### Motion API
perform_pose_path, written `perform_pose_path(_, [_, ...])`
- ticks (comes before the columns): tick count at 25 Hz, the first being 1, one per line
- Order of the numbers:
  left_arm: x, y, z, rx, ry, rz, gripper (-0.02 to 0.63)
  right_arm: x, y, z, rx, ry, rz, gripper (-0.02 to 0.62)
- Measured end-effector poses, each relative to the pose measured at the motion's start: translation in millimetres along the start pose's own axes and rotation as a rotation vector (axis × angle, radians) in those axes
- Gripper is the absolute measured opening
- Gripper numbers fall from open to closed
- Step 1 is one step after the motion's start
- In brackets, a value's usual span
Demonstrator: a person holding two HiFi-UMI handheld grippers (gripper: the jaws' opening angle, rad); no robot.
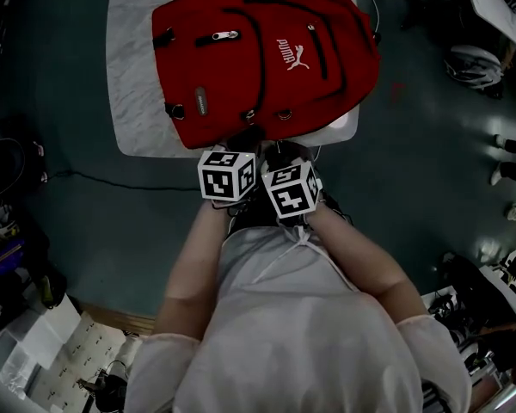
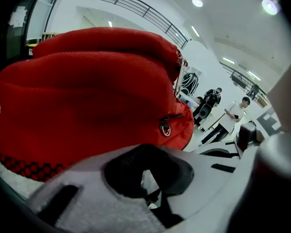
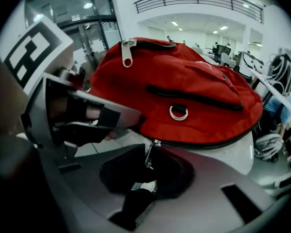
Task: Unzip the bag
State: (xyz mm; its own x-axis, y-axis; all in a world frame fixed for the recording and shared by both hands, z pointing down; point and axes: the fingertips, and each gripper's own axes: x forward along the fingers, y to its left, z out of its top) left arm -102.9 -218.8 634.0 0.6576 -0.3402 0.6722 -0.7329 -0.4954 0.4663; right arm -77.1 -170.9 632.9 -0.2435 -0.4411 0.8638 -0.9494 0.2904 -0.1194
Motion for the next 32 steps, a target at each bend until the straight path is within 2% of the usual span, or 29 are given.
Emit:
perform_pose_path(6, [1,1,-1,0.006,0.002,-0.003,0.020,-1,-7,-4,-0.009,0.029,0.034,0.028])
perform_pose_path(14, [2,0,-4,0.060,0.016,0.023,0.020,-8,-28,-13,-0.208,0.063,-0.030,0.028])
perform_pose_path(22, [3,0,-2,0.105,0.004,0.066,0.020,-19,-63,-22,-0.243,0.082,-0.040,0.028])
perform_pose_path(32, [4,3,-5,0.147,0.003,0.216,0.020,-28,-113,-36,-0.351,0.125,-0.031,0.028])
